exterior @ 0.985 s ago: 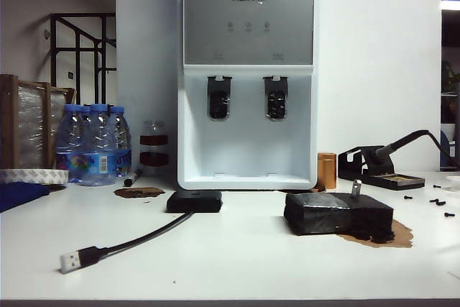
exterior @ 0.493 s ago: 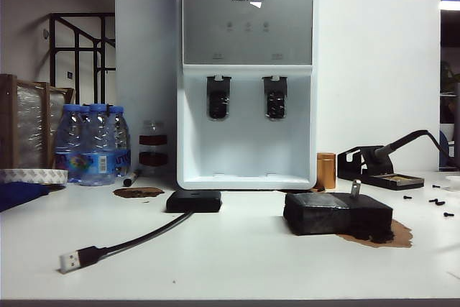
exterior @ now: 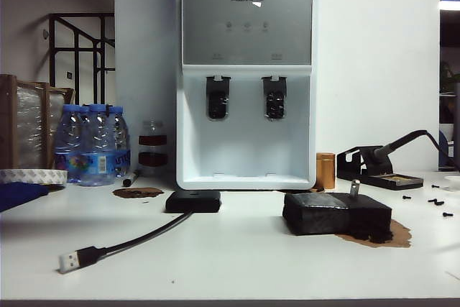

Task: Take the USB flash drive out of the black sponge and insert it into the slot on top of the black USB adpator box.

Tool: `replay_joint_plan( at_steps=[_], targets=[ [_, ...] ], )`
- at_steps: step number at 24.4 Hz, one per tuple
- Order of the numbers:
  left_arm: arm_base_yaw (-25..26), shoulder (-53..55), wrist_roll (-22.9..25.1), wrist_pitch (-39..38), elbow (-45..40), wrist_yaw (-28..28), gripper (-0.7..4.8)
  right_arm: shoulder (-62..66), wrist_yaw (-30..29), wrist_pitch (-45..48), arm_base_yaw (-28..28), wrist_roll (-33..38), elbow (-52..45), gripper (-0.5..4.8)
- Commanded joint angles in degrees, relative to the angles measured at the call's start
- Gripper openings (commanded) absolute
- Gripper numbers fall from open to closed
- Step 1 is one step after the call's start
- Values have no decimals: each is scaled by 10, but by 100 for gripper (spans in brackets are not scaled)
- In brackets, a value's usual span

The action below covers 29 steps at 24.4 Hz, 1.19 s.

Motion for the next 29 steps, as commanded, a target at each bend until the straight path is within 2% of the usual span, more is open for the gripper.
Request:
replay_joint_plan(
  at_steps=[1,2,3,4,5,6,7,8,9,12,14,17,20,25,29],
  targets=[
    [-42,23,42,-14,3,-54,-4,37,141,7,116,-52,-34,63],
    [-52,29,42,-13,3,-60,-4,49,184,15,147,-64,-47,67],
    [-72,45,45,-10,3,-78,-4,68,270,57,196,-71,-82,68],
    [-80,53,47,-10,3,-88,-4,75,291,90,207,-66,-103,68],
    [-88,73,55,-13,3,-98,-4,79,330,170,209,-47,-151,73],
    [-91,97,63,-15,3,-100,-4,79,374,260,209,-20,-205,110],
    [-91,118,78,-18,2,-103,-4,78,376,348,208,12,-257,200],
    [-90,130,93,-19,2,-104,-4,78,374,398,208,24,-285,225],
    [-89,147,117,-19,2,-103,-4,78,365,448,208,47,-320,225],
    [-80,172,154,-15,2,-74,-4,80,324,468,208,85,-362,225],
    [-77,193,164,2,2,-55,-4,81,286,474,208,86,-395,219],
    [-77,226,163,43,3,-63,-4,83,233,508,208,83,-442,214],
    [-76,273,146,104,7,-85,-4,93,239,519,208,87,-482,210],
    [-77,345,131,111,61,-89,-4,179,239,561,207,85,-493,210],
    [-90,410,131,150,115,-89,-4,314,291,687,207,97,-492,209]
  ],
)
